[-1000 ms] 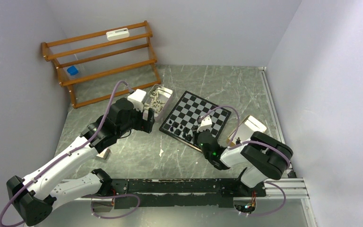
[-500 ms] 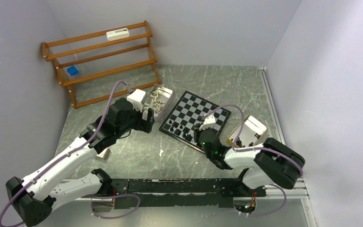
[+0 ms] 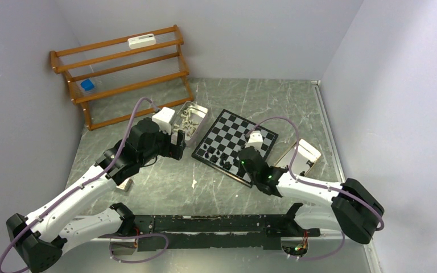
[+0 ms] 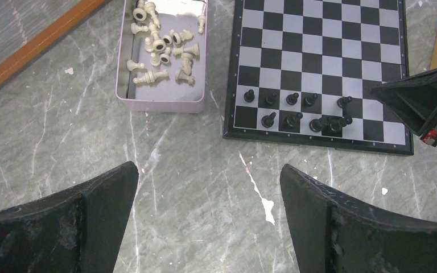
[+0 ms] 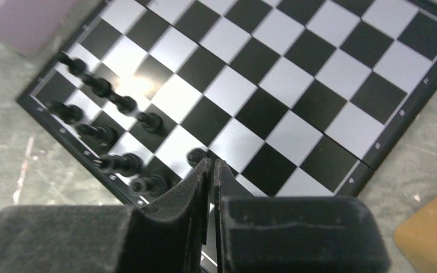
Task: Set up the chess pieces on the board
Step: Place the chess piece on the chessboard.
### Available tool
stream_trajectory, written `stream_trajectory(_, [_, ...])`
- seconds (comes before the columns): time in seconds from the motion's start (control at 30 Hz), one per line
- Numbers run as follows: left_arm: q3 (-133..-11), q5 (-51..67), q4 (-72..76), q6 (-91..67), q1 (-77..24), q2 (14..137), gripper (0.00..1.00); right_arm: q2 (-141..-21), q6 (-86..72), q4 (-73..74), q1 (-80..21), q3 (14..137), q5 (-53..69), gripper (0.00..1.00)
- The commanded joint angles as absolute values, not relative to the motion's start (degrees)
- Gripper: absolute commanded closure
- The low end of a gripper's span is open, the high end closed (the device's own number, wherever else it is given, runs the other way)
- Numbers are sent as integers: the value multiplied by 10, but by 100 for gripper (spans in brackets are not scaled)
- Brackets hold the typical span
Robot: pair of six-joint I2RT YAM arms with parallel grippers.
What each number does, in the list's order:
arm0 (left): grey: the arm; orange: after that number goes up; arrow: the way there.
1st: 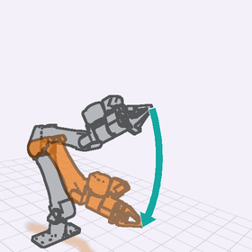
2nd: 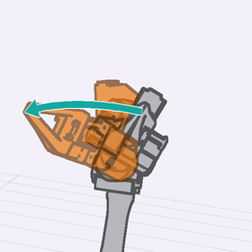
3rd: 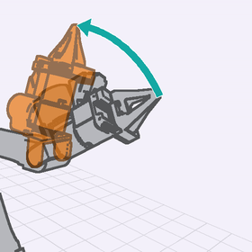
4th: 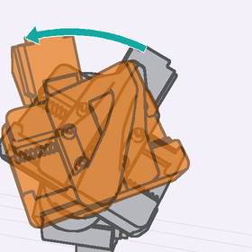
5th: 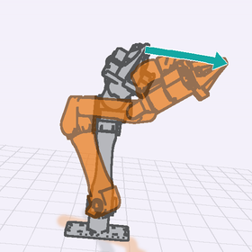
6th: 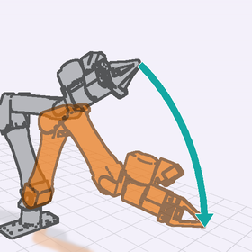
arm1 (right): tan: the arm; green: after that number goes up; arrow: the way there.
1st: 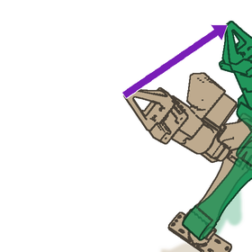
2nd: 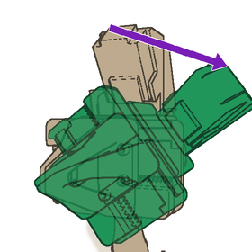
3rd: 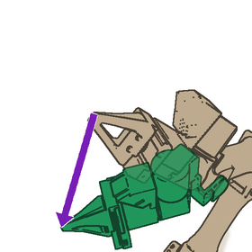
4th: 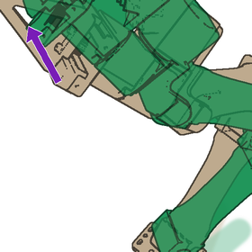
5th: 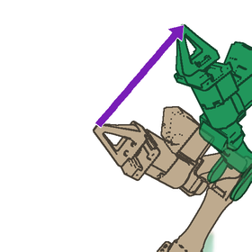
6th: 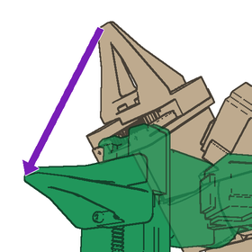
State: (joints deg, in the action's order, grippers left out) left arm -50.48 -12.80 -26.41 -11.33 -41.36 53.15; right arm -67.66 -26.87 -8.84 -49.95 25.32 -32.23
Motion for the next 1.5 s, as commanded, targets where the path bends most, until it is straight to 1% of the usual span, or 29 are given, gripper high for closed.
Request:
stream_trajectory(0.0, [-501, -133, -261, -110, -416, 522, 0, -685, -287, -7, -468, 268, -263, 91])
stream_trajectory(0.2, [-501, -134, -261, -110, -416, 520, 0, -744, -287, -10, -440, 299, -197, 91])
stream_trajectory(0.47, [-501, -137, -260, -108, -416, 518, 0, -789, -295, -23, -440, 322, -186, 91])
stream_trajectory(0.83, [-500, -139, -261, -109, -416, 513, 0, -800, -299, -31, -440, 325, -183, 91])
stream_trajectory(0.93, [-500, -139, -262, -108, -416, 513, 0, -798, -306, -3, -441, 334, -207, 92])
stream_trajectory(1.1, [-500, -138, -260, -108, -416, 512, 0, -776, -301, -3, -432, 332, -227, 92])
stream_trajectory(1.47, [-500, -139, -261, -106, -416, 512, 0, -816, -284, -40, -419, 344, -194, 92])
